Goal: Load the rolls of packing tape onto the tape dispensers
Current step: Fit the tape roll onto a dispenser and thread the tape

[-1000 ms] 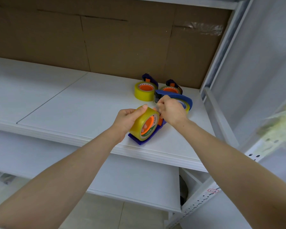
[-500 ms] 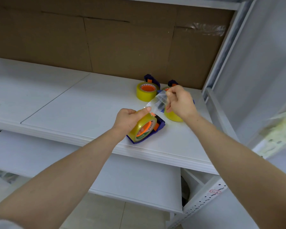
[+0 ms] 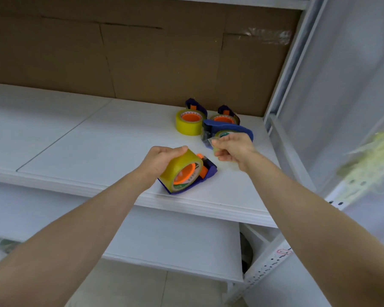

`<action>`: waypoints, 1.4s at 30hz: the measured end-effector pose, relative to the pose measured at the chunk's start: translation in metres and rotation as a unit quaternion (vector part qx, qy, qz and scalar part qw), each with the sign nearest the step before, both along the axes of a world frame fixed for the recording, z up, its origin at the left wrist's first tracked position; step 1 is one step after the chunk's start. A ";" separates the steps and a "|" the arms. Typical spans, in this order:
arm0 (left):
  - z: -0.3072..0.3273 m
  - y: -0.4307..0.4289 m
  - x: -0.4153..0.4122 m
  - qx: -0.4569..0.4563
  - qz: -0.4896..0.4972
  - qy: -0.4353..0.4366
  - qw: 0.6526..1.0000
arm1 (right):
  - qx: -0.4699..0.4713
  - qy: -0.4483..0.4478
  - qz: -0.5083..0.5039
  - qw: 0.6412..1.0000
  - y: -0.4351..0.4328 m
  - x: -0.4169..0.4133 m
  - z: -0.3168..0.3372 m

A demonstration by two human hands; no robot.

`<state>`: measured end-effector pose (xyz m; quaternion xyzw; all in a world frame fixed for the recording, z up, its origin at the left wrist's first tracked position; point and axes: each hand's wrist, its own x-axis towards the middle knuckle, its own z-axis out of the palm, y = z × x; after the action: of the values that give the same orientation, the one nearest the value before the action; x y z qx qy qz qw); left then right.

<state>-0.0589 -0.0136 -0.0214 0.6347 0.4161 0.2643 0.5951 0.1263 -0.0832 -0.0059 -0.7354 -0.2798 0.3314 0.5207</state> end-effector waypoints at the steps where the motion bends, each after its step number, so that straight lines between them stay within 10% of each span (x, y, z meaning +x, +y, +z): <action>1: -0.002 0.001 0.000 -0.008 0.014 -0.005 1.000 | -0.007 0.015 -0.003 1.000 0.001 0.000 -0.003; 26: -0.022 -0.011 0.007 0.003 0.084 -0.070 0.994 | -0.035 -0.165 -0.046 0.985 0.013 -0.014 -0.029; 30: -0.021 -0.009 0.003 -0.012 0.053 -0.058 0.997 | 0.037 -0.088 -0.070 0.993 0.011 -0.022 -0.032; 42: 0.019 -0.001 -0.005 -0.119 -0.124 0.045 0.984 | 0.099 -0.243 -0.025 0.965 0.007 -0.040 -0.006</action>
<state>-0.0644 -0.0150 -0.0024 0.6170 0.3896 0.1081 0.6752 0.0860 -0.0763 -0.0116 -0.7453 -0.4110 0.1003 0.5153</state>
